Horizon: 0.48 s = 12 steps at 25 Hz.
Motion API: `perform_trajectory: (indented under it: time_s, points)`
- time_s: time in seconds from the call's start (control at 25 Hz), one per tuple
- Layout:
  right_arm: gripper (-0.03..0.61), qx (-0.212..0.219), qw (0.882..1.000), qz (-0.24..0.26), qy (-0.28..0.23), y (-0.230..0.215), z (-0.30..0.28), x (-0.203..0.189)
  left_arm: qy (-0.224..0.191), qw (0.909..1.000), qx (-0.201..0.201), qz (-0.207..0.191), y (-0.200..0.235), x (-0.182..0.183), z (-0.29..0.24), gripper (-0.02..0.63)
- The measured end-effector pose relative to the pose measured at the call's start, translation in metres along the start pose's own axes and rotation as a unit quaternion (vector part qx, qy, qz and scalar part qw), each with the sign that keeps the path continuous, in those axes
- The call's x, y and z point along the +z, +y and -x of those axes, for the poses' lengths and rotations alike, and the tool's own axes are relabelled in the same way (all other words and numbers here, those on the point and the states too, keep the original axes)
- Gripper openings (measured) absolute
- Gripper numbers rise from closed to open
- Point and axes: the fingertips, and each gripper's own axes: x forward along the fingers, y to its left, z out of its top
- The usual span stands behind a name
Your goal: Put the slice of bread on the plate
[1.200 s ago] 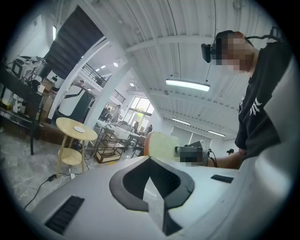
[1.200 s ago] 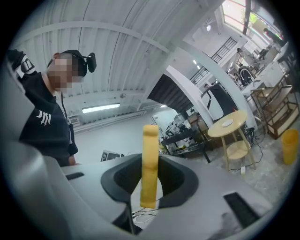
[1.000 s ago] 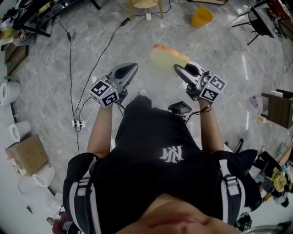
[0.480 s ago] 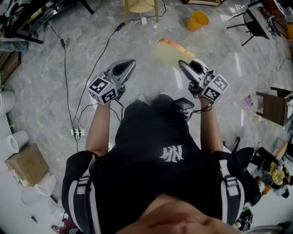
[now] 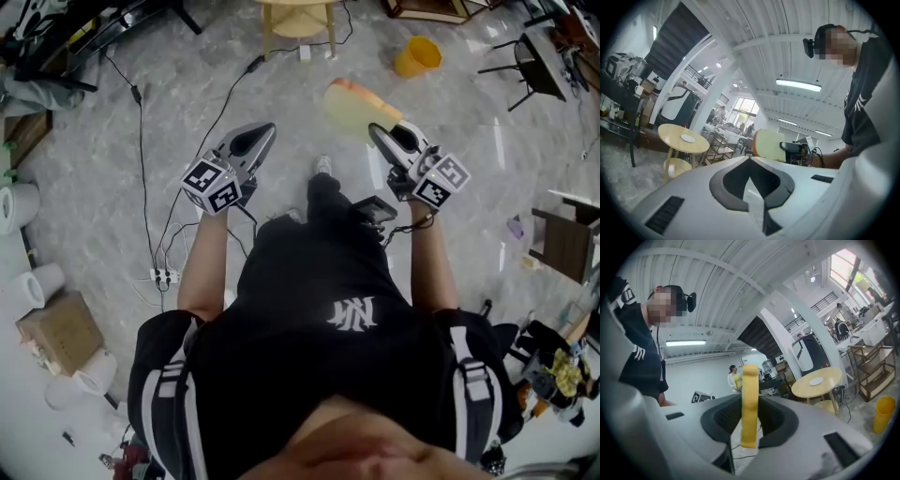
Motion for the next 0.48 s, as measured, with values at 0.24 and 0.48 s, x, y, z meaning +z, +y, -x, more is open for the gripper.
perform_trajectory:
  time_s: [0.24, 0.48]
  points:
    - [0.092, 0.025, 1.0, 0.009, 0.0, -0.057, -0.025, 0.033, -0.003, 0.9998, 0.017, -0.003, 0.032, 0.03, -0.053, 0.012]
    - [0.092, 0.044, 0.999, 0.008, -0.007, -0.109, -0.036, 0.063, -0.002, 0.9992, 0.039, -0.013, 0.054, 0.057, -0.099, 0.012]
